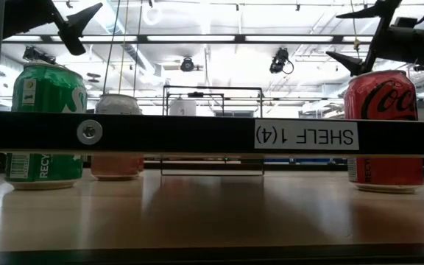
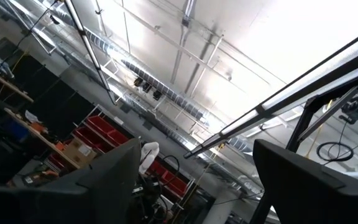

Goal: Place canned beverage on shelf
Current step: Put the white and blue soda can on the shelf

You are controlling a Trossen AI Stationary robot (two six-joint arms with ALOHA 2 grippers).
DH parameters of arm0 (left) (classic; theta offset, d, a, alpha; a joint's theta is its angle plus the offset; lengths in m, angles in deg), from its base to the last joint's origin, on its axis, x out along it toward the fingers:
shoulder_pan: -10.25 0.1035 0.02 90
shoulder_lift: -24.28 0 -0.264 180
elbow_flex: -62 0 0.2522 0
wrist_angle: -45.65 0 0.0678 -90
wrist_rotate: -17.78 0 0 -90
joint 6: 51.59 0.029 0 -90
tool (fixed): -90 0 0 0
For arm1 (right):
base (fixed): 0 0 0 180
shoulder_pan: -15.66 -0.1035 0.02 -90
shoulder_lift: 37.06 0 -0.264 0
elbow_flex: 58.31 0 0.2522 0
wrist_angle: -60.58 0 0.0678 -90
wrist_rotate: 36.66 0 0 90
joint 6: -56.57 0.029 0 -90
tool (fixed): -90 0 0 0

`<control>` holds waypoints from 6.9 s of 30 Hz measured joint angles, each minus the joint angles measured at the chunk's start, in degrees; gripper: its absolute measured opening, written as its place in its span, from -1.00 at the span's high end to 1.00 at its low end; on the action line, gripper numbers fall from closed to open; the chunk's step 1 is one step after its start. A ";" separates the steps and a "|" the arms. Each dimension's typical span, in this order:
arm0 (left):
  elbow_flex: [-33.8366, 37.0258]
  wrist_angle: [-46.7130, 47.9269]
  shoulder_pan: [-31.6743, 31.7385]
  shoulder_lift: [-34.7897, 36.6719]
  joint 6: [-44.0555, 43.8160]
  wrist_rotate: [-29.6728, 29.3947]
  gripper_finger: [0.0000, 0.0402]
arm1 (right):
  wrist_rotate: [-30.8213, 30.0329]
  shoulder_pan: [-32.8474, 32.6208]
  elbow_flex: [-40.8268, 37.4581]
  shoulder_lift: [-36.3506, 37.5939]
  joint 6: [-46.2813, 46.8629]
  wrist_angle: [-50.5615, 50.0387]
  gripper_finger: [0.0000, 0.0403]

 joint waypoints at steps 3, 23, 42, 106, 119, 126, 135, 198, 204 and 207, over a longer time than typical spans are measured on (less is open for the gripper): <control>0.00 0.00 0.00 0.00 -0.26 0.00 -0.59 | -1.60 0.00 -0.01 0.00 2.54 -0.97 -0.73; -10.09 15.34 0.68 -4.64 -4.02 -9.71 -0.54 | 4.05 0.11 13.36 -7.08 3.15 -22.78 -0.73; -33.61 45.60 5.25 -16.95 -2.86 -4.37 -0.43 | 16.22 6.05 35.01 -21.70 -14.26 -31.54 -0.73; -48.63 67.76 5.23 -25.18 0.07 -6.45 -0.43 | 15.62 -20.96 63.11 -64.48 -47.35 -110.32 -0.79; -48.61 67.80 5.23 -25.18 -0.17 -6.56 -0.43 | 17.56 -20.98 63.07 -72.02 -47.26 -113.72 -0.73; -48.61 67.84 5.23 -25.18 -0.12 -6.56 -0.43 | 17.58 -20.49 62.98 -73.07 -48.53 -114.08 -0.73; -48.60 69.42 5.22 -25.18 -0.11 -6.60 -0.43 | 18.90 -18.05 62.98 -73.07 -49.12 -114.77 -0.48; -53.33 88.42 5.07 -32.43 -3.66 11.06 -0.43 | 21.56 -10.54 124.11 -96.54 -59.54 -135.22 -0.25; -60.68 101.48 5.07 -33.90 8.30 7.78 -0.43 | 20.44 -10.51 123.79 -96.64 -59.68 -132.75 -0.25; -60.89 102.78 5.07 -33.98 10.42 6.98 -0.43 | 20.05 -10.25 123.53 -97.93 -59.48 -133.68 -0.25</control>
